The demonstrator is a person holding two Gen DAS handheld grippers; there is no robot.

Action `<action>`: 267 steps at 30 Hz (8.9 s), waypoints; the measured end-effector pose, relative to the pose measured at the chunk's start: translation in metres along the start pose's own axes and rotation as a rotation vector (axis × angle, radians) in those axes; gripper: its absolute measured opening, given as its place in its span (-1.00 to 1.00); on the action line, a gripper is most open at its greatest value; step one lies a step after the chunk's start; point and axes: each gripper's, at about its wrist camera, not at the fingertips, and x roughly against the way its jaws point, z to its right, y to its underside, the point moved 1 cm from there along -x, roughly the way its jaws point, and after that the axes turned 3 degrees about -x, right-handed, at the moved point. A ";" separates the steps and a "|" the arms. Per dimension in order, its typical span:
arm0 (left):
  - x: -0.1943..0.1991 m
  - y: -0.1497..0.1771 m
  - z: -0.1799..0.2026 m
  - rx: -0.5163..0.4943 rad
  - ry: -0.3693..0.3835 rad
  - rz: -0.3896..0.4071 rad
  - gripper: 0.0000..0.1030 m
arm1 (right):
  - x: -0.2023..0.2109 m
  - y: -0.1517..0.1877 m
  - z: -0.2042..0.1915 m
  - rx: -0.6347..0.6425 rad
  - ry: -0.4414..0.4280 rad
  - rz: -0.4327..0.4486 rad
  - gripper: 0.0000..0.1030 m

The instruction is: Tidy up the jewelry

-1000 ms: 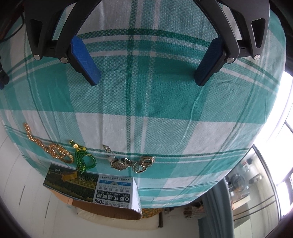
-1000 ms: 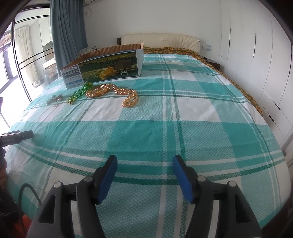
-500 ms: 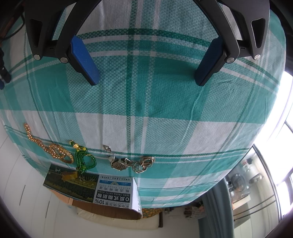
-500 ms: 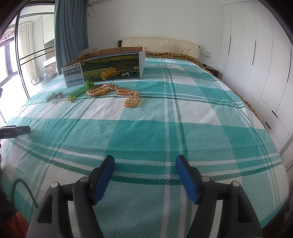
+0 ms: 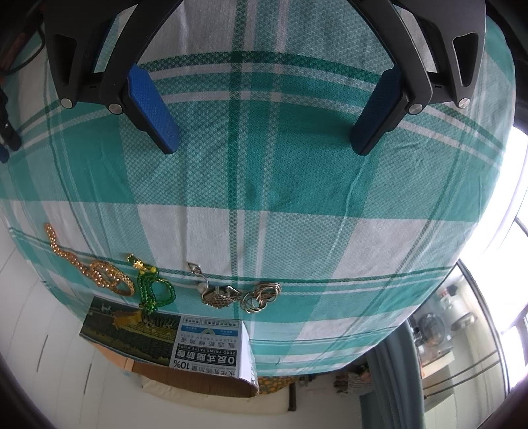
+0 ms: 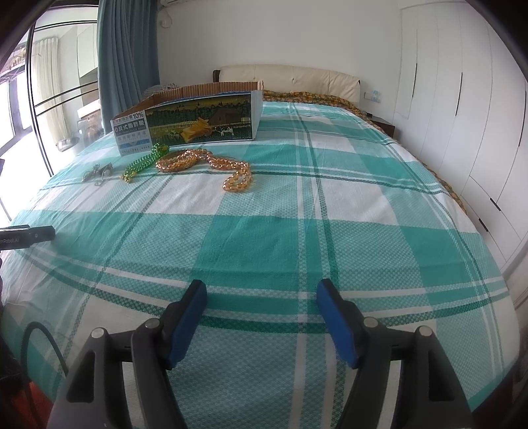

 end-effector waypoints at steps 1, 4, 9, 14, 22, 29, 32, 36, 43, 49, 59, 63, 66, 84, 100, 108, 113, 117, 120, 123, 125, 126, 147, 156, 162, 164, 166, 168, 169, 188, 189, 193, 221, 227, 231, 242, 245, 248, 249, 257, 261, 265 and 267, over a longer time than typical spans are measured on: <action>0.000 0.000 0.000 -0.003 0.003 -0.001 0.99 | 0.000 -0.001 0.000 0.001 0.000 -0.003 0.38; 0.000 -0.001 -0.001 -0.010 0.008 -0.005 0.99 | -0.001 -0.001 0.000 0.002 -0.001 -0.009 0.38; 0.000 -0.001 -0.001 -0.015 0.014 -0.008 0.99 | 0.000 -0.001 0.000 0.003 -0.001 -0.009 0.38; 0.000 -0.001 -0.001 -0.015 0.014 -0.009 0.99 | 0.000 -0.001 0.000 0.003 -0.001 -0.010 0.38; 0.000 0.000 -0.002 -0.019 0.016 -0.013 0.99 | 0.001 0.000 0.000 0.004 -0.002 -0.016 0.38; 0.000 -0.001 -0.002 -0.022 0.018 -0.013 0.99 | 0.000 -0.002 -0.001 0.004 -0.002 -0.030 0.38; 0.000 0.000 -0.002 -0.022 0.018 -0.013 0.99 | 0.000 -0.003 0.000 0.005 -0.002 -0.034 0.38; 0.000 -0.001 -0.002 -0.023 0.018 -0.013 0.99 | -0.001 -0.003 0.000 0.006 -0.004 -0.037 0.38; 0.000 0.000 -0.002 -0.023 0.019 -0.014 0.99 | -0.001 -0.003 -0.001 0.007 -0.005 -0.041 0.38; 0.000 0.000 -0.002 -0.023 0.019 -0.013 0.99 | -0.001 -0.004 -0.001 0.009 -0.006 -0.049 0.39; -0.001 -0.002 -0.003 -0.028 0.029 -0.024 1.00 | -0.001 -0.005 0.000 0.015 -0.011 -0.065 0.40; -0.001 -0.004 -0.005 -0.020 0.048 -0.021 0.99 | -0.001 -0.006 0.000 0.016 -0.011 -0.072 0.40; 0.000 -0.007 -0.008 -0.008 0.067 -0.023 0.99 | -0.001 -0.007 0.000 0.017 -0.012 -0.079 0.40; -0.010 -0.048 -0.009 0.012 0.125 -0.018 0.99 | -0.006 -0.022 0.008 -0.045 -0.085 -0.181 0.42; -0.032 -0.101 -0.010 -0.056 0.120 -0.005 0.99 | -0.053 -0.102 -0.002 0.075 -0.149 -0.149 0.42; -0.050 -0.107 -0.013 -0.085 0.150 -0.031 0.99 | -0.090 -0.125 -0.015 0.161 -0.175 -0.166 0.42; -0.061 -0.113 -0.012 -0.097 0.156 -0.039 0.99 | -0.110 -0.130 -0.023 0.199 -0.195 -0.182 0.42; -0.069 -0.119 -0.006 -0.113 0.158 -0.040 0.99 | -0.123 -0.132 -0.033 0.235 -0.203 -0.189 0.42; -0.075 -0.124 0.001 -0.129 0.165 -0.029 0.99 | -0.133 -0.134 -0.041 0.256 -0.212 -0.187 0.42; -0.083 -0.129 0.010 -0.152 0.166 -0.032 0.98 | -0.140 -0.140 -0.049 0.280 -0.223 -0.171 0.42; -0.084 -0.131 0.016 -0.176 0.145 -0.023 0.88 | -0.143 -0.143 -0.054 0.291 -0.233 -0.169 0.41; -0.083 -0.130 0.019 -0.191 0.135 -0.015 0.83 | -0.144 -0.143 -0.057 0.299 -0.240 -0.165 0.37; -0.012 -0.115 0.013 -0.118 0.317 0.056 -0.81 | -0.043 -0.169 -0.029 0.072 -0.403 -0.081 -0.84; 0.030 -0.121 0.005 -0.080 0.379 0.099 -0.81 | 0.003 -0.187 -0.026 0.049 -0.440 -0.004 -0.84; 0.063 -0.137 0.005 -0.076 0.432 0.137 -0.81 | 0.028 -0.202 -0.028 0.058 -0.466 0.047 -0.84; 0.075 -0.148 0.006 -0.084 0.444 0.153 -0.81 | 0.034 -0.209 -0.030 0.074 -0.470 0.067 -0.84; 0.086 -0.161 0.007 -0.093 0.453 0.171 -0.81 | 0.039 -0.221 -0.033 0.090 -0.472 0.086 -0.84; 0.096 -0.178 0.007 -0.099 0.463 0.188 -0.81 | 0.041 -0.237 -0.035 0.100 -0.475 0.106 -0.84; 0.101 -0.187 0.006 -0.100 0.470 0.198 -0.81 | 0.042 -0.246 -0.036 0.103 -0.477 0.116 -0.84; -0.009 -0.337 0.046 -0.107 0.415 0.176 -0.81 | -0.119 -0.381 -0.072 0.066 -0.422 0.034 -0.84; -0.021 -0.339 0.049 -0.106 0.406 0.163 -0.81 | -0.132 -0.382 -0.075 0.063 -0.419 0.016 -0.84; -0.056 -0.342 0.060 -0.112 0.375 0.123 -0.80 | -0.178 -0.377 -0.087 0.056 -0.405 -0.047 -0.82; 0.057 -0.140 0.060 -0.070 0.114 0.204 0.87 | 0.005 -0.178 -0.055 0.161 -0.215 0.121 -0.06; 0.076 -0.119 0.057 -0.054 0.102 0.222 0.87 | 0.024 -0.142 -0.053 0.137 -0.206 0.107 -0.06; 0.081 -0.110 0.058 -0.059 0.088 0.225 0.87 | 0.027 -0.126 -0.050 0.111 -0.211 0.085 -0.06; 0.037 -0.103 0.032 0.024 0.127 0.135 0.89 | -0.005 -0.115 -0.039 0.031 -0.211 0.012 -0.06; 0.017 -0.105 0.027 0.034 0.131 0.108 0.89 | -0.025 -0.120 -0.035 0.004 -0.214 -0.018 -0.06; 0.002 -0.110 0.029 0.027 0.141 0.095 0.89 | -0.043 -0.125 -0.039 0.002 -0.220 -0.040 -0.06; -0.003 -0.112 0.031 0.022 0.144 0.091 0.89 | -0.049 -0.127 -0.041 0.004 -0.220 -0.047 -0.06; -0.046 -0.128 0.050 -0.035 0.111 0.048 0.88 | -0.093 -0.144 -0.054 -0.004 -0.229 -0.086 -0.06; -0.065 -0.127 0.050 -0.048 0.081 0.012 0.88 | -0.109 -0.148 -0.062 0.011 -0.229 -0.107 -0.06; -0.076 -0.125 0.050 -0.051 0.077 -0.011 0.88 | -0.121 -0.152 -0.070 0.031 -0.227 -0.120 -0.06; -0.077 -0.123 0.052 -0.064 0.073 -0.011 0.88 | -0.127 -0.154 -0.076 0.048 -0.217 -0.124 -0.07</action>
